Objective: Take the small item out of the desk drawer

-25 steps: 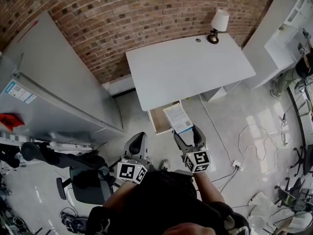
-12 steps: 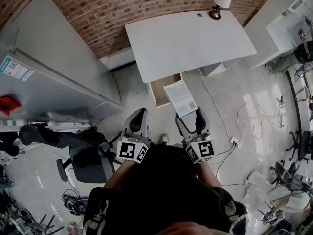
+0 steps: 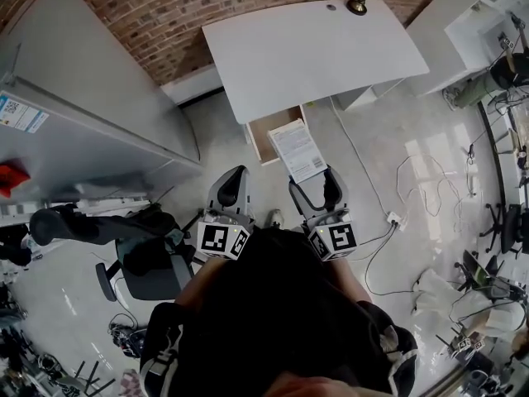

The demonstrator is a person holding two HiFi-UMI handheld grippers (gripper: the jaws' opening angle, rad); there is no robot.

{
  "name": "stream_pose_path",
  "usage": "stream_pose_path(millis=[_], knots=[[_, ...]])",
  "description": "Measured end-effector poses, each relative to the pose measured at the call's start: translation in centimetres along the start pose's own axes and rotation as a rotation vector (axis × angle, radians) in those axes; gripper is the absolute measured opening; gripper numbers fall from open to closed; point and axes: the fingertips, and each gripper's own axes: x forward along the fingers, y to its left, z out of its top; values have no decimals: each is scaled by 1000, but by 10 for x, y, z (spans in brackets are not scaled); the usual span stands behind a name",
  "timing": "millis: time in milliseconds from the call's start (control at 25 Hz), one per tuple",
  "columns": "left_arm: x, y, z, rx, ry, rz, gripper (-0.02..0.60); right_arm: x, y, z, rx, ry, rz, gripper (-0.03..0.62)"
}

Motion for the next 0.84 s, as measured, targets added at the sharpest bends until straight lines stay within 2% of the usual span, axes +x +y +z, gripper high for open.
stream_pose_path(millis=[320, 840], knots=[[7, -1, -1, -1, -1, -22, 9, 3, 1, 1, -11, 0, -10, 382], [7, -1, -1, -11, 3, -16, 8, 2, 3, 1, -38, 1, -4, 382]])
